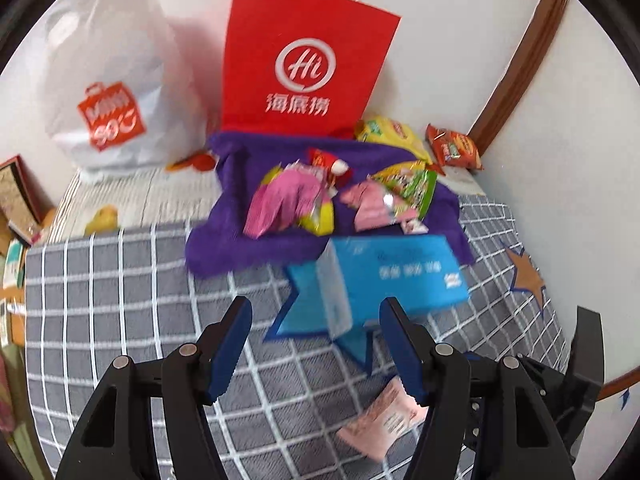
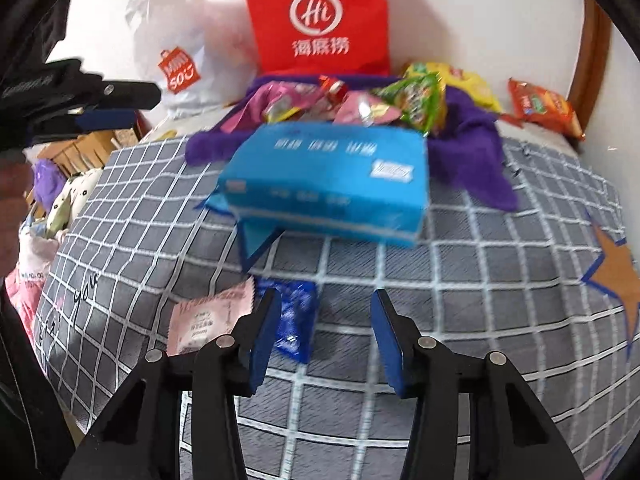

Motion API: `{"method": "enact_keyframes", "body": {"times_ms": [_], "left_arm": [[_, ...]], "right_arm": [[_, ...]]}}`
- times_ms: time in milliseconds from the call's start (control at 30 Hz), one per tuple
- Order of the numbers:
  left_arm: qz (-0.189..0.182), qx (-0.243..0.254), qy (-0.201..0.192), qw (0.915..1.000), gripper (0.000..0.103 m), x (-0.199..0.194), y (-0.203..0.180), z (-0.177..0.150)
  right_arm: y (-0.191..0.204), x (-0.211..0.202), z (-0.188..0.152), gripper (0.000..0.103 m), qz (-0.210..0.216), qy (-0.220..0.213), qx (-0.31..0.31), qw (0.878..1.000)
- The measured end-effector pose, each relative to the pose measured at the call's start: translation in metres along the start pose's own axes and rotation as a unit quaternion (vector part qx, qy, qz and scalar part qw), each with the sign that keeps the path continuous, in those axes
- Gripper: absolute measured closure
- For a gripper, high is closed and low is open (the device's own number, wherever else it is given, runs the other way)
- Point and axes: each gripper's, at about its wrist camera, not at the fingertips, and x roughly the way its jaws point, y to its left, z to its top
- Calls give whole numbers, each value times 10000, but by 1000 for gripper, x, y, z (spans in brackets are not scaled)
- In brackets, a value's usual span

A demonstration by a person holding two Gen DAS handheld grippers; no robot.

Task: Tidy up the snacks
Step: 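Move both open tools back toward the remaining packets on the cover, then grasp the blue snack packet with the right tool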

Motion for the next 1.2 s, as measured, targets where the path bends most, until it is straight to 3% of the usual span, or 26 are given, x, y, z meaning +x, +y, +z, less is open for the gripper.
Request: {"method": "enact_keyframes", "body": {"times_ms": [267,433,500,533,633,767,900,1033,1200], "left_arm": [[100,-208,251,9994,39,11,18,-39],[36,-283,274,9992,39,13,18,-51],[-5,-239,268,9994,39,14,14,-54],[-30,-193,255,9995,39,14,12,-56],[-108,-85,258,9996,39,17,5,-61],[-210,75,360,9991,39,29,-1,-70],[-330,57,508,9981,39,43,-1,-77],[-858,-98,630,9943,39,51,1,-80],[-1009,148,631,9928,39,57,-15,-80]], "right_arm": [[15,32,-9,53,231,172,28,9996],[31,38,-11,48,-69,7,-362,9993],[33,38,-11,52,-118,-34,-461,9989],[31,38,-11,62,-100,-52,-474,9988],[20,33,-12,74,-74,-77,-405,9991],[1,18,-16,80,-463,-268,-342,9980],[-25,7,-23,80,-722,-395,-172,9965],[-50,7,-28,79,-708,-369,99,9968],[-51,6,-26,75,-786,-393,-58,9961]]}}
